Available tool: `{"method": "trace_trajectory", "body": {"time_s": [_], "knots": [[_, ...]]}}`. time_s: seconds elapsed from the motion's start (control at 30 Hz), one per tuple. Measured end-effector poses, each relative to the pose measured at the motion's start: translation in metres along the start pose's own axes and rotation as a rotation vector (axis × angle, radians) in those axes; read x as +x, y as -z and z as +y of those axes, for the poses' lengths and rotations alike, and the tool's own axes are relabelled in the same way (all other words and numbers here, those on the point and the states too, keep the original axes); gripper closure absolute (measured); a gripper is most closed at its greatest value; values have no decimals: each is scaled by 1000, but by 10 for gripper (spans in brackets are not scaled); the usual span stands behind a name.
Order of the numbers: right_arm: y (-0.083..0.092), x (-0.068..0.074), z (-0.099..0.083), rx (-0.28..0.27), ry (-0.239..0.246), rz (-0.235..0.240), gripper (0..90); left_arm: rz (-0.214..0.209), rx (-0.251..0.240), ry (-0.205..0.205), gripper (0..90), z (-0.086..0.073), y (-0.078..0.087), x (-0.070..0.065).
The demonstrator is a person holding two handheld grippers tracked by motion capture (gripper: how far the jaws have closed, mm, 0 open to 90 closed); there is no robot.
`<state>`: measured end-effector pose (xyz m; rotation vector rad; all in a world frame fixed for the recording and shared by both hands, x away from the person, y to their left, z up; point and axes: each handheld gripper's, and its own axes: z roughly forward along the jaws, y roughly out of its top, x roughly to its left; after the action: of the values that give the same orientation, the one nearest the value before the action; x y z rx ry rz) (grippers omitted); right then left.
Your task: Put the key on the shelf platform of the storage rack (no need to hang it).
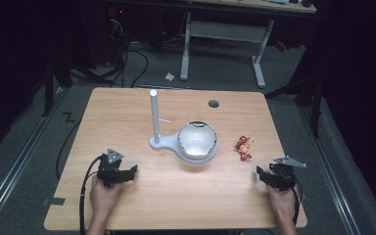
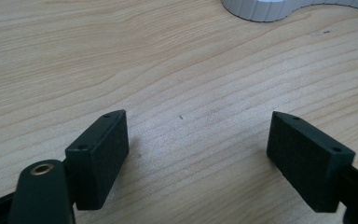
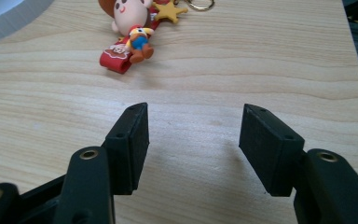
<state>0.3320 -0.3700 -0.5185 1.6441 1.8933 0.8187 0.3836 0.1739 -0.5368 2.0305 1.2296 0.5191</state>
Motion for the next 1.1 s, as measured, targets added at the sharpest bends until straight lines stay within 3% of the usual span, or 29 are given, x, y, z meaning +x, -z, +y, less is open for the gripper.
{"method": "trace_trajectory", "body": {"time_s": [0.23, 0.53, 0.7, 0.9, 1.1], "knots": [[4, 3, 2, -25, 8, 40, 420, 0, 0, 0, 212, 0, 0, 0], [12, 16, 19, -76, 35, 90, 430, 0, 0, 0, 212, 0, 0, 0], [9, 21, 27, -65, 54, 102, 435, 0, 0, 0, 212, 0, 0, 0], [4, 26, 36, -50, 50, 134, 462, 0, 0, 0, 212, 0, 0, 0], [-3, 24, 44, -46, 35, 133, 491, 0, 0, 0, 212, 0, 0, 0]]}}
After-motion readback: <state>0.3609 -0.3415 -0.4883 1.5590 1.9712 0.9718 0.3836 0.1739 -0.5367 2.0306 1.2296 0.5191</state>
